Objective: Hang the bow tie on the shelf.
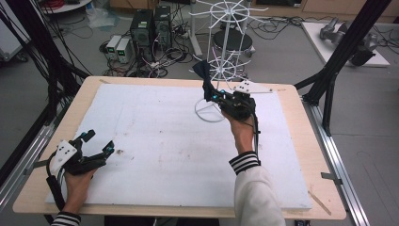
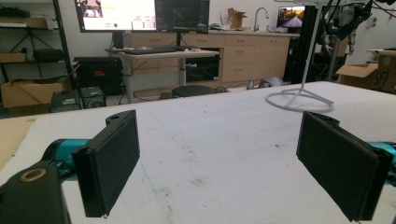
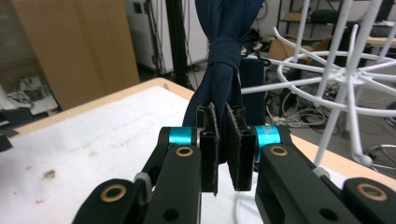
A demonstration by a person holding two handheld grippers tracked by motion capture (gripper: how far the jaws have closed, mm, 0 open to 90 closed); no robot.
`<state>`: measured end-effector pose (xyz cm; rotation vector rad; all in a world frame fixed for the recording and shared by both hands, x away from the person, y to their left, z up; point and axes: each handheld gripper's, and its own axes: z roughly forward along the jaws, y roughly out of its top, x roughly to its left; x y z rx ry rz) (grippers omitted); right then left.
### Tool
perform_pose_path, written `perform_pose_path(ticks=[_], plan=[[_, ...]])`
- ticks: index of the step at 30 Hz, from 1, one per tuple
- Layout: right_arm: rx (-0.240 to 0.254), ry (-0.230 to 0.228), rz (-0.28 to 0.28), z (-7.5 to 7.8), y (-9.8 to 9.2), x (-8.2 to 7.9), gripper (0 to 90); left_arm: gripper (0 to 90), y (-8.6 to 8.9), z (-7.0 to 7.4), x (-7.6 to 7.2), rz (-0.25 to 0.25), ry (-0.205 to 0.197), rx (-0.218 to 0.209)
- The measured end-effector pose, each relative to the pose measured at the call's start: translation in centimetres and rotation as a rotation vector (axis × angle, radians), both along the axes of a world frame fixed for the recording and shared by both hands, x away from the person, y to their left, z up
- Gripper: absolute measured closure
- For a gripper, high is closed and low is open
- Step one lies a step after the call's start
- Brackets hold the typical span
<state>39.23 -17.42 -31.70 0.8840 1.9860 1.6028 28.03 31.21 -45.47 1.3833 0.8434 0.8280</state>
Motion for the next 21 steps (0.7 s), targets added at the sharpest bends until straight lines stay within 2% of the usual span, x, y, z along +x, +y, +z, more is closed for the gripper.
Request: perform_pose_path(ticks=[4,11,17,21], plan=[[-0.004,0.01,-0.017,-0.08,0.03,0.01,84.3,13.6,-0.02,0.0,-0.01,0.001,-0.001,0.001],[-0.059,0.014,-0.055,-0.2,0.11,0.09,84.0,13.7,0.02,0.0,0.03,0.003,0.002,-0.002],[-0.056,0.028,-0.067,-0.31,-0.2,0.2,81.7,13.6,-0.02,0.0,-0.02,0.003,0.0,0.005],[-0.075,0.009,-0.077,-0.39,-0.21,0.36,78.2,13.6,-0.03,0.0,-0.03,0.004,-0.002,0.004]])
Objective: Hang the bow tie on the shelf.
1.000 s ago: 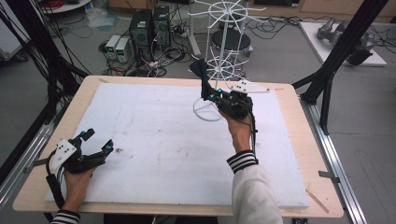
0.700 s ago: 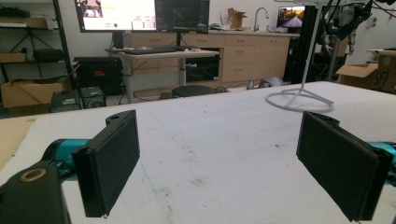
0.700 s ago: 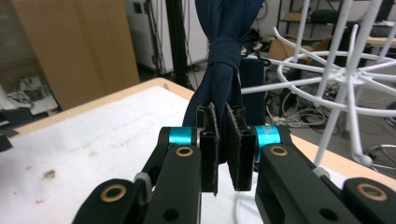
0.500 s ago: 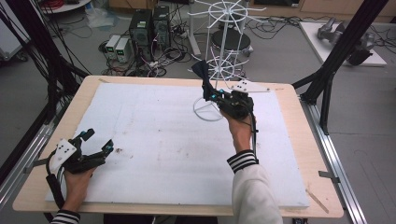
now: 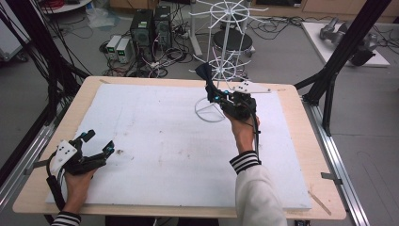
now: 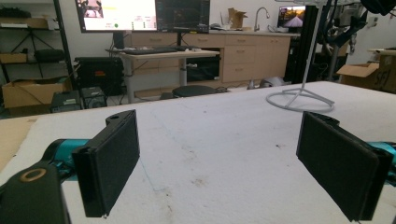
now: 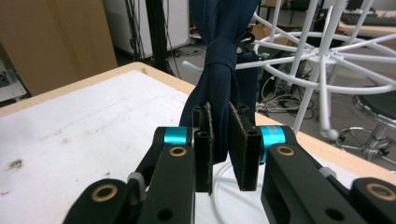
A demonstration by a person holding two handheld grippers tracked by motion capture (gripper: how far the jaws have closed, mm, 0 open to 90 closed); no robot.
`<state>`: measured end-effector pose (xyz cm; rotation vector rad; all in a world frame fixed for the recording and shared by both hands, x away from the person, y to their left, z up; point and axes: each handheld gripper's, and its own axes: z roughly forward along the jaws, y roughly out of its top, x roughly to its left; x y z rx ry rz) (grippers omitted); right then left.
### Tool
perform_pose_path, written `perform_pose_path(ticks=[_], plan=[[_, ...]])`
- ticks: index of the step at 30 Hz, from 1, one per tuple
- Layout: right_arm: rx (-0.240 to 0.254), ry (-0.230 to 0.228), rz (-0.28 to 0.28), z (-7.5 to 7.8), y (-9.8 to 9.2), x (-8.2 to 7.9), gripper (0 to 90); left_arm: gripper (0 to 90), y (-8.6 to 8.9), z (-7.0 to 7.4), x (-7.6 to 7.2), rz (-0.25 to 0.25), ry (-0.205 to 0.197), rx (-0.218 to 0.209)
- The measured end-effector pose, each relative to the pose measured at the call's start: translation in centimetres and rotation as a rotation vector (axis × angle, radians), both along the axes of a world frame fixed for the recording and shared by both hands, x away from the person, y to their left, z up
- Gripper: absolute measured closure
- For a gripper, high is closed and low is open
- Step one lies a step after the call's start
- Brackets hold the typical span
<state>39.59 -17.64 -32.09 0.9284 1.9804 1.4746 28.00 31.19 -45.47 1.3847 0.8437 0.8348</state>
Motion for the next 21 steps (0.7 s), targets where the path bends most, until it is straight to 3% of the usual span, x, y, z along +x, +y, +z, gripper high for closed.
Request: perform_pose_path(ticks=[5,15,21], plan=[[0.0,0.007,-0.007,-0.2,0.0,0.1,71.1,13.6,0.0,0.0,0.0,-0.002,-0.001,0.002],[-0.012,0.022,-0.017,-1.2,-0.2,-0.6,69.0,13.7,0.0,0.0,0.0,-0.003,0.0,0.001],[-0.019,0.013,-0.022,-1.3,-0.7,-1.3,59.6,13.7,0.0,0.0,0.0,-0.003,0.0,0.003]])
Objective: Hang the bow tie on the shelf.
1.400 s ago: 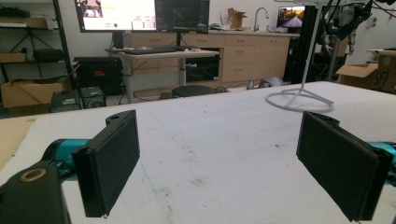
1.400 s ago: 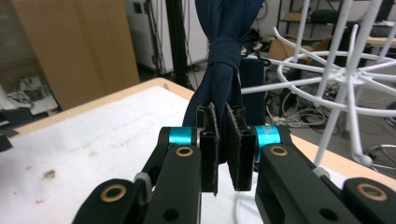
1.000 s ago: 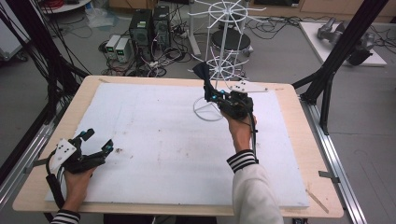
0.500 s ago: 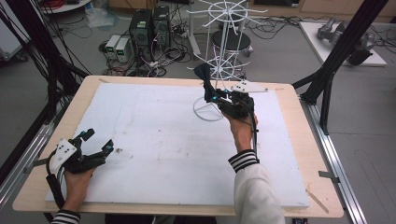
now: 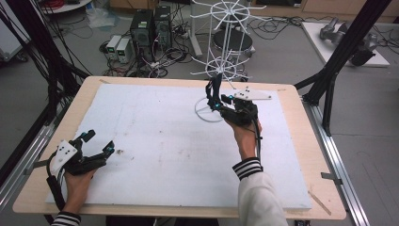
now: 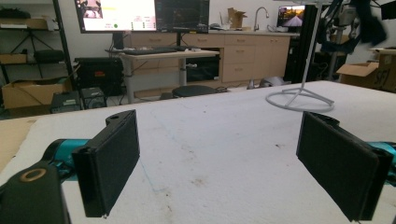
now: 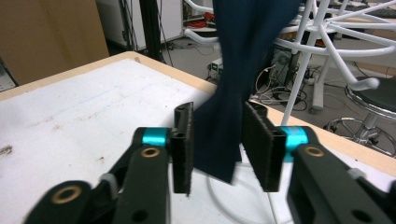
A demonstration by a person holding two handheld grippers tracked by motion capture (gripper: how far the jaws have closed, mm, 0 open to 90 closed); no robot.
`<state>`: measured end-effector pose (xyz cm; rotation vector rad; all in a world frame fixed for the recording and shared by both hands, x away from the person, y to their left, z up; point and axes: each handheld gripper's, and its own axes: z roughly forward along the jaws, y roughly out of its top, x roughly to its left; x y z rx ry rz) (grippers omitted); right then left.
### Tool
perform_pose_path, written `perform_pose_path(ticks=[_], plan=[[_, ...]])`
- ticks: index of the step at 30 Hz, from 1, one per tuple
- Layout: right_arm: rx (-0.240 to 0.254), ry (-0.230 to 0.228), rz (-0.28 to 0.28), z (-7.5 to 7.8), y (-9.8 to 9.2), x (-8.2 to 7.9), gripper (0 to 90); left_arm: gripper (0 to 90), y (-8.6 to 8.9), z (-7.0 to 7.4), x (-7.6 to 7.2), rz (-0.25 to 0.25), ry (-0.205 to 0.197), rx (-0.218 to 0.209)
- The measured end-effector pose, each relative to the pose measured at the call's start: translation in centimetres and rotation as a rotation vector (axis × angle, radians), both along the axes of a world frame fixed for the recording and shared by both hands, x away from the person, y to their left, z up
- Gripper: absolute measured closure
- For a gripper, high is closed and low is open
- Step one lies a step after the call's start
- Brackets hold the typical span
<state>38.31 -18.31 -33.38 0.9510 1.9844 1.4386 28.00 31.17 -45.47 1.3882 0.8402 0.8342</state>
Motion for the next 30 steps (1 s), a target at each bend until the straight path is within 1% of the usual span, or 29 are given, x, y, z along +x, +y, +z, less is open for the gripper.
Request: perform_pose_path(ticks=[2,4,6,8,9,11,13,17,19,20,22,24,25,28,29,30], plan=[[-0.007,-0.006,-0.005,0.0,-0.2,-0.1,58.4,13.6,0.0,0.0,0.0,0.0,0.001,0.001],[0.003,-0.001,-0.019,0.0,-0.4,-0.2,52.3,13.7,0.0,0.0,0.0,0.002,0.0,0.0],[-0.006,0.0,-0.027,0.0,-0.6,-0.3,48.3,13.7,0.0,0.0,0.0,0.002,0.001,-0.002],[-0.006,-0.003,-0.024,-0.1,-0.8,-0.6,43.4,13.6,0.0,0.0,0.0,0.002,0.002,-0.002],[-0.009,-0.002,-0.026,-0.1,-0.9,-0.8,39.4,13.7,0.0,0.0,0.0,0.002,0.002,-0.002],[-0.016,0.001,-0.035,-0.3,-1.2,-1.3,28.2,13.7,0.0,0.0,0.0,0.001,0.0,-0.001],[-0.021,-0.004,-0.049,-0.4,-1.6,-2.0,21.5,13.7,0.0,0.0,0.0,0.002,-0.001,0.001],[-0.037,-0.02,-0.072,-1.2,-3.2,-4.1,13.4,13.7,0.0,0.0,0.0,0.003,-0.002,-0.001],[-0.038,-0.033,-0.092,-1.9,-4.5,-5.5,11.9,13.6,0.0,0.0,0.0,0.002,-0.002,-0.001],[-0.029,-0.04,-0.096,-2.3,-4.9,-6.1,12.0,13.6,0.0,0.0,0.0,0.003,-0.001,0.002],[0.004,-0.066,-0.113,-3.4,-6.3,-7.8,11.9,13.6,0.0,0.0,0.0,0.002,-0.003,0.002],[0.025,-0.096,-0.131,-4.4,-7.2,-9.0,11.9,13.6,0.0,0.0,-0.1,0.003,-0.005,0.002],[0.043,-0.124,-0.144,-5.2,-7.8,-9.9,11.9,13.7,-0.1,0.0,-0.1,0.004,-0.008,0.001],[0.095,-0.172,-0.154,-7.2,-9.0,-11.5,11.9,13.6,0.0,0.0,-0.1,0.003,-0.013,0.004],[0.107,-0.204,-0.161,-7.9,-9.4,-11.9,11.9,13.6,0.0,0.0,-0.1,0.003,-0.013,0.004],[0.136,-0.222,-0.18,-8.7,-9.8,-12.5,11.9,13.6,0.0,0.0,-0.1,0.004,-0.012,0.003]])
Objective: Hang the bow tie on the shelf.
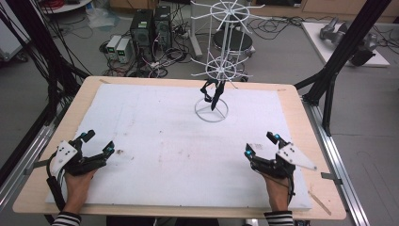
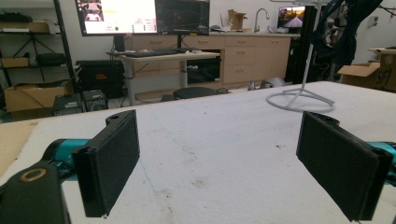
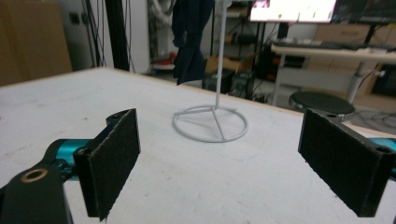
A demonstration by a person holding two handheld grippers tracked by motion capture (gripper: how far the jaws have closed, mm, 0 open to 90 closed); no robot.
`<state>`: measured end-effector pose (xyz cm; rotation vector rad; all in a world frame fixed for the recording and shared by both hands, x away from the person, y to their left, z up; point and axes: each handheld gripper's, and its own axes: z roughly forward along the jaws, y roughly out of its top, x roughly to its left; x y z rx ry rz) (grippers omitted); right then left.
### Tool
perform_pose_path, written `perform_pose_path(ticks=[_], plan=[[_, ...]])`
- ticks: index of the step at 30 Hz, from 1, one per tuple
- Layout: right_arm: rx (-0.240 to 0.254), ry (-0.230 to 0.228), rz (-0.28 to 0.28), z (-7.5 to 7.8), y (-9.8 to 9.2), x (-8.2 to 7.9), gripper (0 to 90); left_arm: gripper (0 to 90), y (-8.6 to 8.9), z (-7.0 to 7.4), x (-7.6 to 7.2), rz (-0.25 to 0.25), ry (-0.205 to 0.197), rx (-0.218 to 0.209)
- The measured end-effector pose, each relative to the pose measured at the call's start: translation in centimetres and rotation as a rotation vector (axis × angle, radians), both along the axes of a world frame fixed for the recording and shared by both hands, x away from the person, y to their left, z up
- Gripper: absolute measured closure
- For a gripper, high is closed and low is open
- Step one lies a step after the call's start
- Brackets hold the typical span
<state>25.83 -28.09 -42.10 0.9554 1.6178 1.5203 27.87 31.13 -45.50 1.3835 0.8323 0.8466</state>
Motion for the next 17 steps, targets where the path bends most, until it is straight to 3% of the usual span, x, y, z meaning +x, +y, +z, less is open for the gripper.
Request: perform_pose_path(ticks=[3,5,9,17], plan=[[0.051,-0.056,-0.039,-1.5,-0.6,-0.6,11.9,13.6,0.0,0.0,0.0,0.003,-0.003,0.0],[0.049,-0.072,-0.064,-2.4,-0.7,-0.6,11.9,13.6,0.0,0.0,-0.1,0.004,-0.006,0.005],[0.008,-0.036,-0.061,-3.4,-0.6,0.0,11.9,13.6,0.0,0.0,-0.1,0.008,-0.008,0.0],[0.018,-0.028,-0.057,-3.4,-0.6,0.0,11.9,13.6,0.0,0.0,-0.1,0.008,-0.007,-0.002]])
